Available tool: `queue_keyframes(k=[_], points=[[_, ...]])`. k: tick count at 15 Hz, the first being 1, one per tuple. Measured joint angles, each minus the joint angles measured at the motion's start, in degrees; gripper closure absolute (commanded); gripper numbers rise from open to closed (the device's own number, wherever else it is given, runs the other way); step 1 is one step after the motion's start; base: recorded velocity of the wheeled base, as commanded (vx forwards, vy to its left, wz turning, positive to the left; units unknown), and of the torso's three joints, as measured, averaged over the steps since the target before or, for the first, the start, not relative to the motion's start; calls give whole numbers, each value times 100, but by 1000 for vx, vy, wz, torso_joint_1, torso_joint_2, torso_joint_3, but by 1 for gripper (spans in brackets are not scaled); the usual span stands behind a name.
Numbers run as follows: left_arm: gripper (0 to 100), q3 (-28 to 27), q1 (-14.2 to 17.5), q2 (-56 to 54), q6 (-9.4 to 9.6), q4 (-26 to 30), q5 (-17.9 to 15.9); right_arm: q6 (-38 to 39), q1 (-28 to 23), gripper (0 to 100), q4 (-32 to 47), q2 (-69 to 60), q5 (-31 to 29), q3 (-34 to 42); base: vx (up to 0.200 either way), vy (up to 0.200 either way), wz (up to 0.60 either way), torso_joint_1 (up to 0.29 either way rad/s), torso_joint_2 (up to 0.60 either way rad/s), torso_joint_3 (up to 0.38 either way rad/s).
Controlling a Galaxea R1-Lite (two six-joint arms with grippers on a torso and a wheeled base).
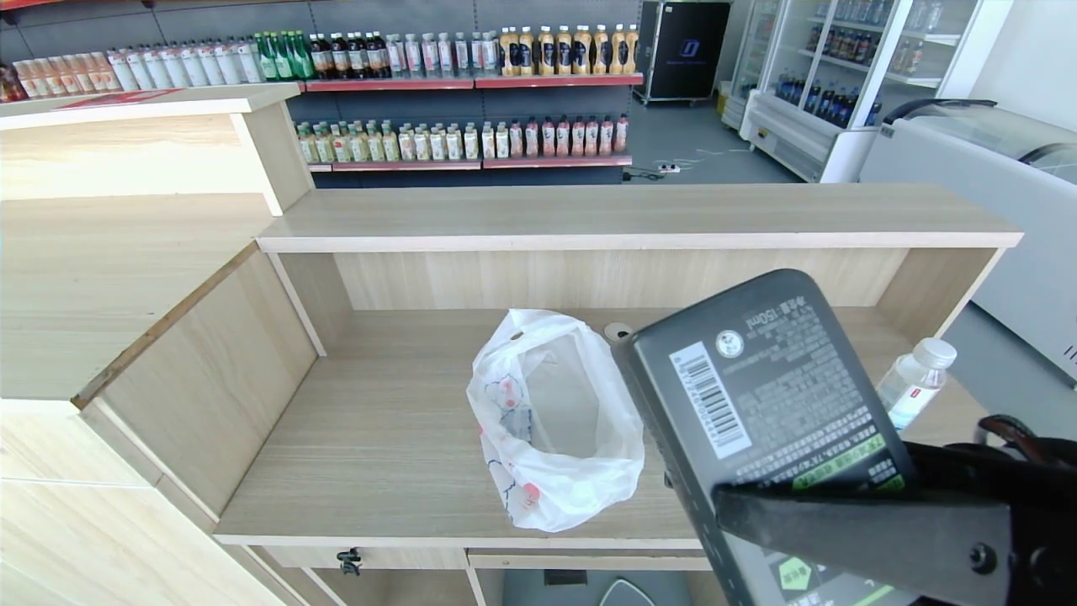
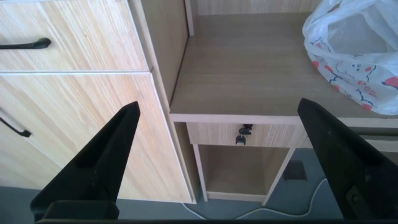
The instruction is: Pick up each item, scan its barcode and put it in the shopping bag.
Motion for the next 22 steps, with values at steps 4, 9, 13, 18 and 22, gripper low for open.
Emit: queue_keyframes(k=[4,9,13,18,22], points=[[0,0,0,0,0,0,0,0,1,100,20,-94,-5,17,0,0,0,0,0,0],[0,0,-5,0,-2,-2,0,17,-5,100,191,-210,-6,41,0,0,0,0,0,0],[0,0,0,0,0,0,0,668,-145,100,507,-358,-165,35,0,0,0,0,0,0],[0,0,-5,0,0,0,0,5347,-1769,100,1508,-617,-1960,6,0,0,0,0,0,0],[0,0,0,0,-2,0,-2,8806,-3293,100,3600,-752,-4340,-634,0,0,0,0,0,0]])
